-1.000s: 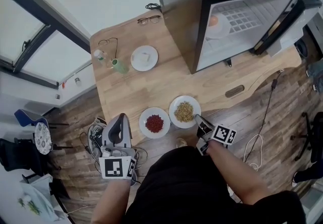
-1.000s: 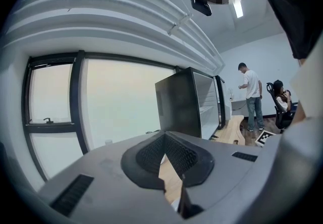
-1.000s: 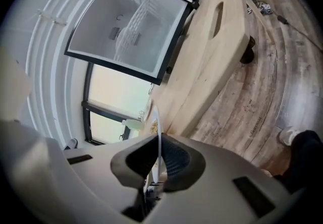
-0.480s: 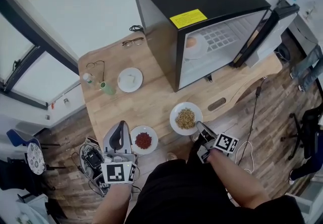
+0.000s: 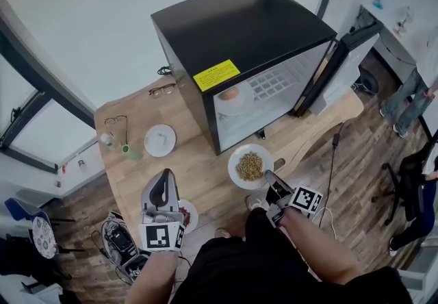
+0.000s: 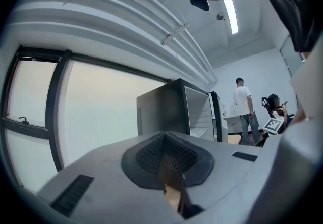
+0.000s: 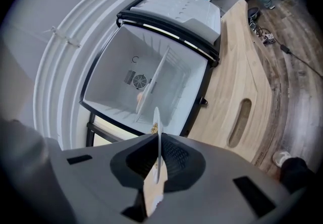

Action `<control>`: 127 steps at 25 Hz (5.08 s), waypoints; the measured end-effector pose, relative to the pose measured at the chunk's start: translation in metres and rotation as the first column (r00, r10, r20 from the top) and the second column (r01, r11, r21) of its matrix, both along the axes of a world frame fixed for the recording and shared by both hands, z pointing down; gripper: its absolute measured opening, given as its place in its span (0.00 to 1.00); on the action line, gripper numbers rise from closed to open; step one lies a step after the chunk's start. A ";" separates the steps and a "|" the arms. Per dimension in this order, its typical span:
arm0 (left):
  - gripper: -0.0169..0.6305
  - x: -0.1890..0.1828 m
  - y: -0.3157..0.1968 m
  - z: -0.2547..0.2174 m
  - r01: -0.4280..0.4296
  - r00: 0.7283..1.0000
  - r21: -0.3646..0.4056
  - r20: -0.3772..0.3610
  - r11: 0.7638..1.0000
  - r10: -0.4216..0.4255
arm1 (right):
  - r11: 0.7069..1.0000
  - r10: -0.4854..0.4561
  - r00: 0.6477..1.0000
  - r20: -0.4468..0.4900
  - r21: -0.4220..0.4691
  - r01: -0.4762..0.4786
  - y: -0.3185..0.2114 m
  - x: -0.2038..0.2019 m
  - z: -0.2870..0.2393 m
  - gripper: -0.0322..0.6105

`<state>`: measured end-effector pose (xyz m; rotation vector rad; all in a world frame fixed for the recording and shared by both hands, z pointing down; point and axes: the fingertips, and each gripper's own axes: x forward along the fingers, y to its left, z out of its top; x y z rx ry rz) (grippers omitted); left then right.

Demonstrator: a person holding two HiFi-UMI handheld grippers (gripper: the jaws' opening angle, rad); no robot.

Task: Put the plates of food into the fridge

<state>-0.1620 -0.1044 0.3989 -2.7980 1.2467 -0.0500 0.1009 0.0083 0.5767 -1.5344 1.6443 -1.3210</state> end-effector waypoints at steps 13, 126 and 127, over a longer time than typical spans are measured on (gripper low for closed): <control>0.03 0.055 -0.041 -0.024 0.013 1.000 0.026 0.004 1.000 -0.013 | 0.995 0.036 0.999 0.009 0.092 -0.036 -0.042 0.070 -0.053 0.10; 0.03 -0.152 0.037 0.000 0.403 0.915 -0.027 -0.011 0.915 -0.403 | 0.954 -0.212 0.790 -0.575 0.054 0.294 -0.105 -0.075 -0.082 0.35; 0.03 -0.159 0.041 0.003 0.408 0.913 -0.032 -0.009 0.913 -0.408 | 0.946 -0.231 0.787 -0.572 0.058 0.319 -0.101 -0.087 -0.079 0.35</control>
